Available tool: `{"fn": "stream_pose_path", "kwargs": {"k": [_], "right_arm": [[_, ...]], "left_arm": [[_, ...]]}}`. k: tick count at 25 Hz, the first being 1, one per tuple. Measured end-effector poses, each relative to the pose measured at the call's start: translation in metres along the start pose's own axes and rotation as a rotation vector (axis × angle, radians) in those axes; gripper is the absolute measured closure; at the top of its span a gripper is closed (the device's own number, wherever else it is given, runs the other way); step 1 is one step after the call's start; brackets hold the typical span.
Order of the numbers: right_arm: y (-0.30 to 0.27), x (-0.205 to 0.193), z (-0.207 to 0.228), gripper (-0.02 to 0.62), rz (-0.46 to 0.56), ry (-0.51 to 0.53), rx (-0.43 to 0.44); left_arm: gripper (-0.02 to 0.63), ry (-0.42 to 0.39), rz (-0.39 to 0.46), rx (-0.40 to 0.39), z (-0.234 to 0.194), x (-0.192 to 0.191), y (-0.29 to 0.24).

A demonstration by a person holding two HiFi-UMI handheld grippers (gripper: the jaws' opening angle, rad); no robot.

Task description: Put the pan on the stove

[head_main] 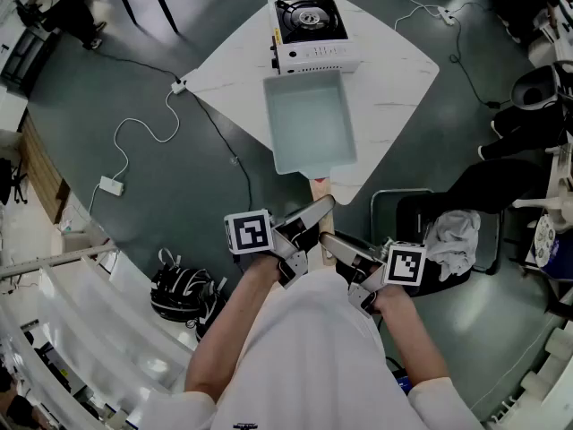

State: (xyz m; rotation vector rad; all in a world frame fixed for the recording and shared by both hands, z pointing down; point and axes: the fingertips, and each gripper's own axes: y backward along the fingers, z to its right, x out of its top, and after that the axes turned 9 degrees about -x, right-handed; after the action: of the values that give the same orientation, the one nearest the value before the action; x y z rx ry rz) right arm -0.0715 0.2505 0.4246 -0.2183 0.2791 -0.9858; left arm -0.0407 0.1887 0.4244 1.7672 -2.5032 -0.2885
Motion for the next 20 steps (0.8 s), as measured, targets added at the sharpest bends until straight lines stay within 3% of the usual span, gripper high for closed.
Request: {"fn": "stream_pose_path", "kwargs": {"k": [3, 7, 10, 14, 20], "right_arm": [[0.042, -0.042, 0.003, 0.477, -0.057, 0.003, -0.017], [0.077, -0.061, 0.012, 0.477, -0.088, 0.033, -0.041], [0.102, -0.062, 0.003, 0.477, -0.101, 0.035, 0.003], [0.136, -0.047, 0.005, 0.471, -0.129, 0.095, 0.044], [0.174, -0.034, 0.016, 0.460, -0.177, 0.121, 0.068]], "left_arm": [[0.485, 0.002, 0.004, 0.023, 0.011, -0.054, 0.009], [0.485, 0.010, 0.023, 0.037, 0.016, -0.092, 0.005], [0.485, 0.013, 0.072, 0.035, 0.019, -0.114, -0.006], [0.482, -0.041, 0.110, 0.013, 0.023, -0.127, -0.034], [0.479, -0.053, 0.158, 0.009, 0.019, -0.149, -0.069]]}}
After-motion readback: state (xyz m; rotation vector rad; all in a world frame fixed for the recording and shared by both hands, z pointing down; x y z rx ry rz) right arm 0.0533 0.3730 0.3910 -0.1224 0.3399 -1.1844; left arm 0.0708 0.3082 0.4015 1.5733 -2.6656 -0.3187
